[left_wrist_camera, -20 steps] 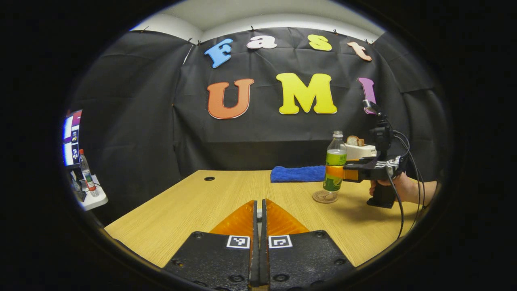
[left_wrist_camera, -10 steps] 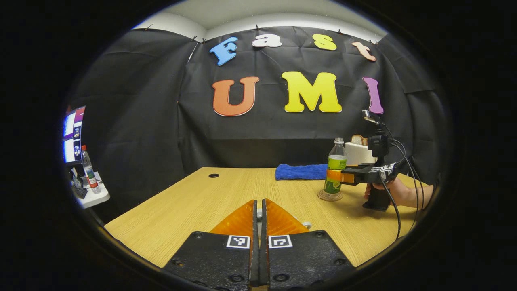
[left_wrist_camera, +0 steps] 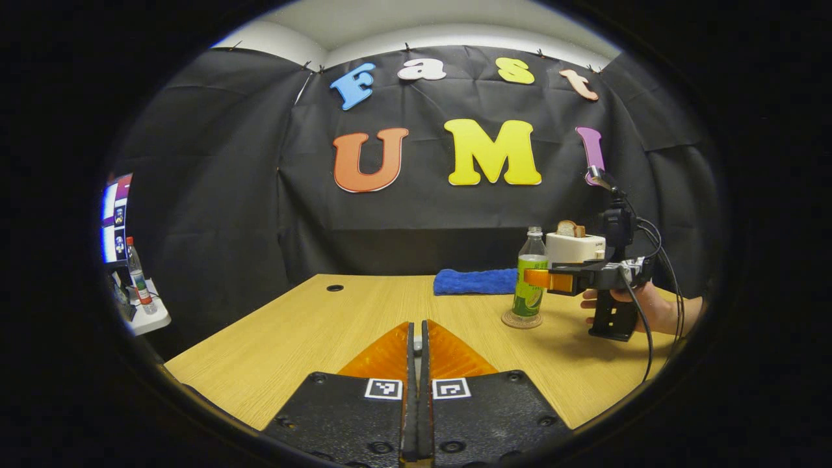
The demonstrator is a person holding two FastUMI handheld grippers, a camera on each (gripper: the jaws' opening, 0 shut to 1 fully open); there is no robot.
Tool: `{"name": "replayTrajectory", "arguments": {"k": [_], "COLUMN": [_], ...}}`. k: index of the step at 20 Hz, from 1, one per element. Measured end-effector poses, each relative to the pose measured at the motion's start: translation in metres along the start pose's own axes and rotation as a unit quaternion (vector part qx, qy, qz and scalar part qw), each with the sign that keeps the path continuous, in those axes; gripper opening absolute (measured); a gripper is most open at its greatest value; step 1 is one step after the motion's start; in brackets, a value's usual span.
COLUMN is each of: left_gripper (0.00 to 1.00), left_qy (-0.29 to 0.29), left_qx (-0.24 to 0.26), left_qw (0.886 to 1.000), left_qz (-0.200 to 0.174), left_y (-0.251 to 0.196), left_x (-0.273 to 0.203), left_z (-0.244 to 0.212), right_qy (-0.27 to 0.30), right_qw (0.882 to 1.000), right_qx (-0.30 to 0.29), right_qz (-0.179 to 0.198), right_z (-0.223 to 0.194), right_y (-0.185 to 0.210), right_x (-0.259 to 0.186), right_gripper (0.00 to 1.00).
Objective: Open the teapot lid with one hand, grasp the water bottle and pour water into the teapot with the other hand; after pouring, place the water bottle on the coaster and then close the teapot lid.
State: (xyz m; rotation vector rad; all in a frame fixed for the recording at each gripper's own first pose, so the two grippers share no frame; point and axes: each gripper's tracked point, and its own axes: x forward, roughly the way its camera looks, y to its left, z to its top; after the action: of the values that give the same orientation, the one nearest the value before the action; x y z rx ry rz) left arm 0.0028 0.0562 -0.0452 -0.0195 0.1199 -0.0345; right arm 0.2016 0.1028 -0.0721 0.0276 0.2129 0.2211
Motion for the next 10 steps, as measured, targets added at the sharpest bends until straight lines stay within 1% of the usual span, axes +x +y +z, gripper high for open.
{"name": "replayTrajectory", "arguments": {"k": [2,3,6,7,8,9,10], "left_gripper": [0.03,0.03,0.03,0.03,0.03,0.03,0.03], "left_qy": [-0.002,-0.004,-0.006,-0.006,-0.005,-0.003,0.000], "left_qx": [0.000,0.001,0.002,0.001,0.000,0.000,0.002], "left_qw": [1.000,1.000,1.000,1.000,1.000,1.000,1.000], "left_qz": [-0.008,-0.012,-0.021,-0.021,-0.023,-0.023,-0.022], "left_y": [-0.007,-0.010,-0.019,-0.021,-0.022,-0.023,-0.023], "left_x": [0.003,0.004,0.011,0.014,0.017,0.020,0.025], "left_z": [0.002,0.003,0.004,0.003,0.003,-0.001,-0.005], "right_qy": [-0.012,-0.021,-0.055,-0.067,-0.077,-0.082,-0.085], "right_qw": [1.000,1.000,0.997,0.995,0.994,0.993,0.992], "right_qx": [0.006,0.002,-0.026,-0.038,-0.049,-0.056,-0.059], "right_qz": [-0.009,-0.019,-0.047,-0.055,-0.062,-0.069,-0.071], "right_z": [0.010,0.015,0.033,0.038,0.041,0.040,0.039], "right_y": [-0.009,-0.016,-0.032,-0.035,-0.038,-0.040,-0.042], "right_x": [-0.022,-0.034,-0.073,-0.087,-0.101,-0.112,-0.122], "right_gripper": [0.97,0.98,0.95,0.97,0.95,0.97,0.97]}}
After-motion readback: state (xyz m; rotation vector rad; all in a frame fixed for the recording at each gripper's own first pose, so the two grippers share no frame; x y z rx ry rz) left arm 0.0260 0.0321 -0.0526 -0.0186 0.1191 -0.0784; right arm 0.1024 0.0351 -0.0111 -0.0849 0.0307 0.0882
